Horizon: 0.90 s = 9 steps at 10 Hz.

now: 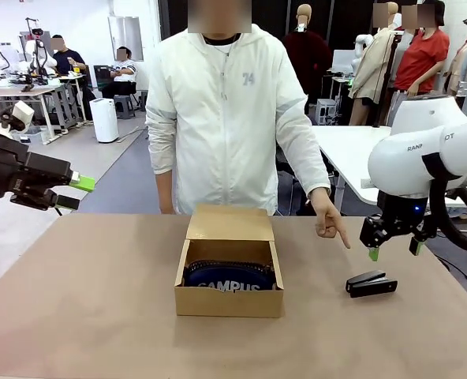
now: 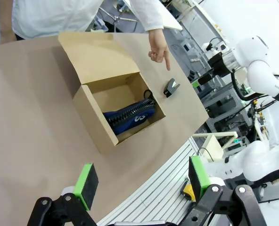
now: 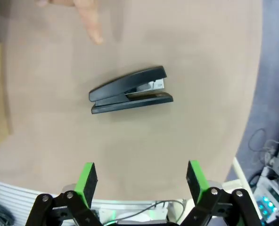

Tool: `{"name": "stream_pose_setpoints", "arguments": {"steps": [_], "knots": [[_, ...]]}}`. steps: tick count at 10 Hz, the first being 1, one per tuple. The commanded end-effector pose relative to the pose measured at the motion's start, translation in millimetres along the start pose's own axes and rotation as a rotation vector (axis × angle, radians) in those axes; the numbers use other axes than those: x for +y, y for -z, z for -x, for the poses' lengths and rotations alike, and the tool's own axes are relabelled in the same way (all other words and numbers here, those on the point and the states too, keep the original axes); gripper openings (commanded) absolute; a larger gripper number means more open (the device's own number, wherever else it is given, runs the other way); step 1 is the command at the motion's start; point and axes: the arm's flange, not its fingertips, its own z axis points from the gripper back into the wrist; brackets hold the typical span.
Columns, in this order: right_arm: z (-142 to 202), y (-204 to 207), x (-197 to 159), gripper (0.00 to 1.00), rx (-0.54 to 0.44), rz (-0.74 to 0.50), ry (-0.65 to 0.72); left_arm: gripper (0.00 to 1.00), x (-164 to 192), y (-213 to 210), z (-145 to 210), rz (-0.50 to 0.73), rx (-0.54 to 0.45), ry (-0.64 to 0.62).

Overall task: Pack the items into the box.
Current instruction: Pick up the item indicated by the person and place it inside the Mailer Box.

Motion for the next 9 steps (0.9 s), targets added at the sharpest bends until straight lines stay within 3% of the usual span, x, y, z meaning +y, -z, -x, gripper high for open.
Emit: {"name": "stream_pose_setpoints", "arguments": {"steps": [1,2,3,4,5,6,7,9], "knots": [[-19,13,-10,1.0,0.004,0.005,-0.168,1.0,1,1,1,0.009,-0.002,0.012],[-29,21,-18,1.0,-0.026,-0.026,-0.315,1.0,1,1,1,0.009,-0.002,0.012],[-35,27,-21,1.0,-0.093,-0.097,-0.615,1.0,1,1,1,0.009,-0.002,0.012],[-35,33,-23,1.0,-0.176,-0.139,-1.069,1.0,1,1,1,0.009,-0.002,0.012],[-32,34,-24,1.0,-0.317,-0.159,-1.338,1.0,1,1,1,0.009,-0.002,0.012],[-30,32,-21,1.0,-0.43,-0.157,-1.508,1.0,1,1,1,0.009,-0.002,0.012],[-27,33,-10,1.0,-0.471,-0.184,-1.673,1.0,1,1,1,0.009,-0.002,0.012],[-28,37,6,1.0,-0.368,-0.234,-1.827,1.0,1,1,1,0.009,-0.002,0.012]]}}
